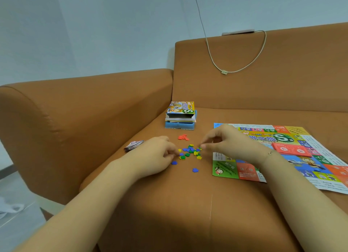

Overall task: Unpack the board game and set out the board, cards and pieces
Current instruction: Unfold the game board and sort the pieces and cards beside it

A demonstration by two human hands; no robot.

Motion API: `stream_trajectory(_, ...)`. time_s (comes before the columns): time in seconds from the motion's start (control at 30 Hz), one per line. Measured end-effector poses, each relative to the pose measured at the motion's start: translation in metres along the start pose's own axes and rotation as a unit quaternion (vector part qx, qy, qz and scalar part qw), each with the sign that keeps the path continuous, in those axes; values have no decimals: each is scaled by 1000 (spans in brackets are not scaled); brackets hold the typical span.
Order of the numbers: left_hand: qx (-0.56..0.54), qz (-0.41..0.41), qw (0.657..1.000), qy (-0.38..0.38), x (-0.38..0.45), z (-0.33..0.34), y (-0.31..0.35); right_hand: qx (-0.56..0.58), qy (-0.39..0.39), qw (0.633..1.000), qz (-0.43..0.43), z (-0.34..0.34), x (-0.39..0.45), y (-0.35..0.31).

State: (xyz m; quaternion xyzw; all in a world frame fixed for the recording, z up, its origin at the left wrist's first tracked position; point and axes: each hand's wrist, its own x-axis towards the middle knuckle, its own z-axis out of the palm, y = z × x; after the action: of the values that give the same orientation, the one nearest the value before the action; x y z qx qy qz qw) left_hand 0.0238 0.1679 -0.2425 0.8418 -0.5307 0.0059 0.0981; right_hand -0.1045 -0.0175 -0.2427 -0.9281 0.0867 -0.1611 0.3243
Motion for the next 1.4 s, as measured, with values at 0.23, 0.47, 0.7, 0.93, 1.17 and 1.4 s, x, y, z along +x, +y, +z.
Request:
stream_trajectory(0.23,-3,-12,1000,-13,6,9,2,-126,-20,992,-5,12,9,9)
stream_trajectory(0.47,-6,-8,1000,-5,6,4,0,-140,-6,990,2,13,12,12)
stream_trajectory(0.7,-11,5,1000,21,6,0,-1,-165,13,986,0,13,13,14)
stream_trajectory(0.93,-27,36,998,34,14,18,-1,-104,10,994,-15,4,4,6)
stream_trajectory(1.17,-57,69,995,46,16,21,-6,-42,-123,991,15,4,-8,-15)
stream_trajectory(1.4,-71,93,992,49,16,20,-7,-59,-71,996,8,7,-5,-9)
